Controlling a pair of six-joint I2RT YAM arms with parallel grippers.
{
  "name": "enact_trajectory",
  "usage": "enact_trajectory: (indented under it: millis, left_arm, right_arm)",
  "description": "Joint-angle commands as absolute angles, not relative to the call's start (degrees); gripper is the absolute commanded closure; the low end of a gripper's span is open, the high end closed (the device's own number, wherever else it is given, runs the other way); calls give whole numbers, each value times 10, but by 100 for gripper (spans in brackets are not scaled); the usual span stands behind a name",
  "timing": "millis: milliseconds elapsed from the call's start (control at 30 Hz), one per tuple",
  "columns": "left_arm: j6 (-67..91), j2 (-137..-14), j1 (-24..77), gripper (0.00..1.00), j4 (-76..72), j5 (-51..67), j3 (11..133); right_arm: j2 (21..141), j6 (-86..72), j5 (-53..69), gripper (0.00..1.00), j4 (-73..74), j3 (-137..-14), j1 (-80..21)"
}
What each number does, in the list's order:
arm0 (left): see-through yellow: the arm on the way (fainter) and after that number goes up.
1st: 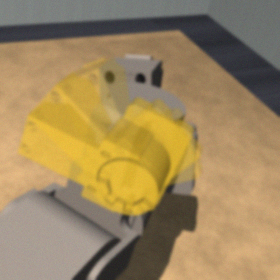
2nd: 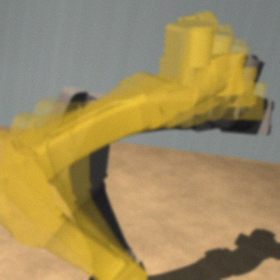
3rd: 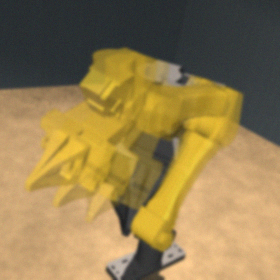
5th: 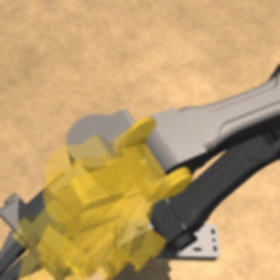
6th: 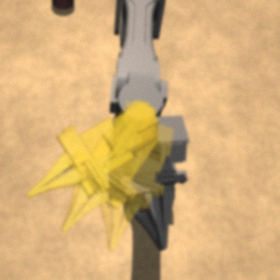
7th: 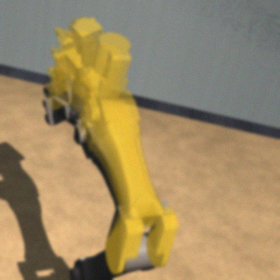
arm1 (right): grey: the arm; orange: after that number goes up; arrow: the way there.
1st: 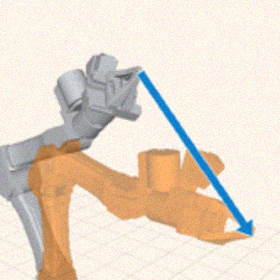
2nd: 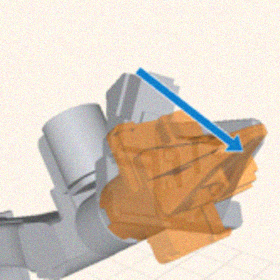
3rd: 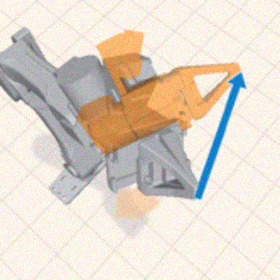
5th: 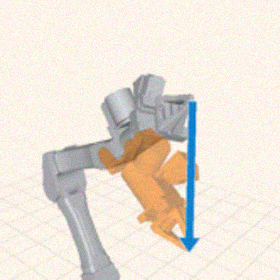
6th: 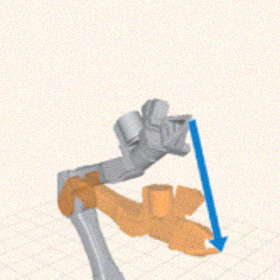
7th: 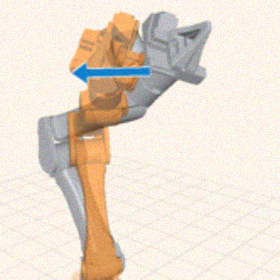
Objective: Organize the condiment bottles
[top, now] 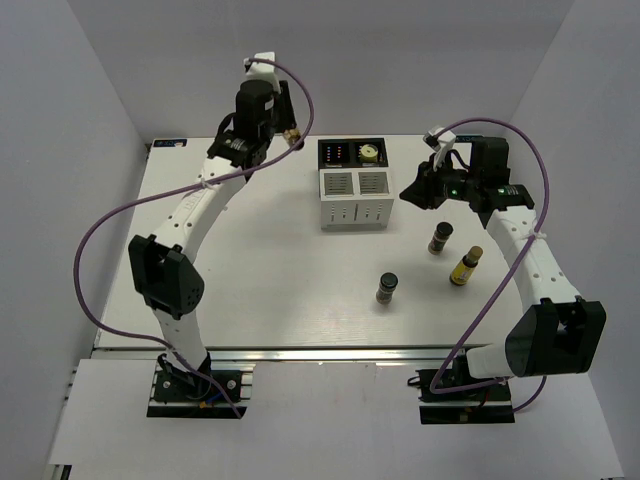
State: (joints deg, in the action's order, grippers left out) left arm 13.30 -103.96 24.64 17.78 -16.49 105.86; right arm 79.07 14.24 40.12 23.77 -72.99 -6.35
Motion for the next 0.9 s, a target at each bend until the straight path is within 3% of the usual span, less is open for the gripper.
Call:
enact_trajectory:
  millis: [0, 267, 867]
  left_arm:
    - [129, -1070, 261, 100, 156, -135, 1142]
    - [151, -1203, 277, 100, 120, -98, 1298]
    - [156, -1243, 294, 100, 129, -93, 1274]
  right_arm:
    - [769, 141, 417, 73, 223, -722, -59]
    - [765, 137, 420, 74, 219, -716, -56]
    - [758, 132, 415, 72, 208, -692, -47]
